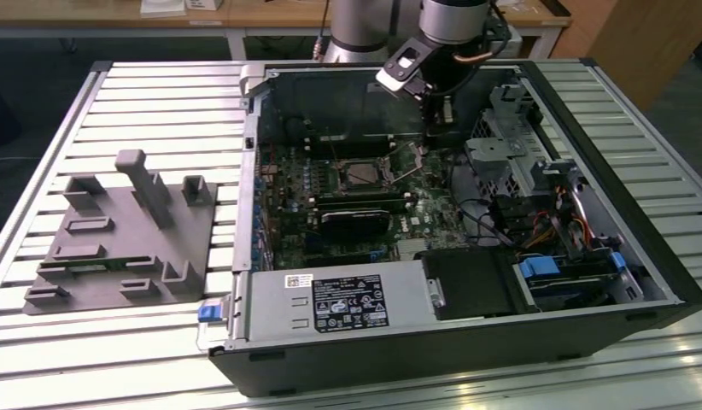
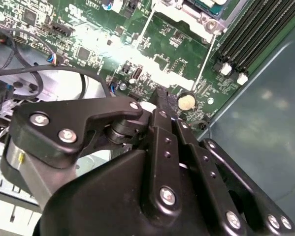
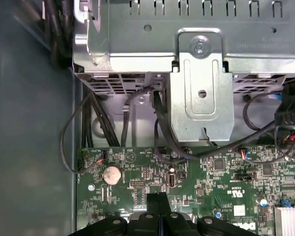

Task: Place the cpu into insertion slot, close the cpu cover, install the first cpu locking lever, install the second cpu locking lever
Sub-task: 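Close the cpu cover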

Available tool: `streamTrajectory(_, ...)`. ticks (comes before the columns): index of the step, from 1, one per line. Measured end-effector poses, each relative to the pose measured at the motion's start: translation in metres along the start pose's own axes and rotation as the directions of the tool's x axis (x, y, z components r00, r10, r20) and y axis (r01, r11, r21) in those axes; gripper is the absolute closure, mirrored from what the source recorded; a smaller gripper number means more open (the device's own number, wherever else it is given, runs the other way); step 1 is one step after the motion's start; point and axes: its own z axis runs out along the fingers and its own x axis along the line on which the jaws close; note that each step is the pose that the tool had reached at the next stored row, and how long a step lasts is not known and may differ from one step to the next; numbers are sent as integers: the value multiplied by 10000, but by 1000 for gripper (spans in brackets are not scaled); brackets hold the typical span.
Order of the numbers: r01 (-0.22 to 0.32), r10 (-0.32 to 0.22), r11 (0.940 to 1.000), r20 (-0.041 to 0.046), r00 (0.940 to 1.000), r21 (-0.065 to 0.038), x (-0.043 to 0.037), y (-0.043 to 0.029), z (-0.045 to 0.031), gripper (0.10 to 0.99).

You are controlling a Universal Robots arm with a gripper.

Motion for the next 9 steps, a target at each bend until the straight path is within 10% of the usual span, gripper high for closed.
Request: streamTrajectory(9,1,-1,9998,6,10000,193,5,83,89,980)
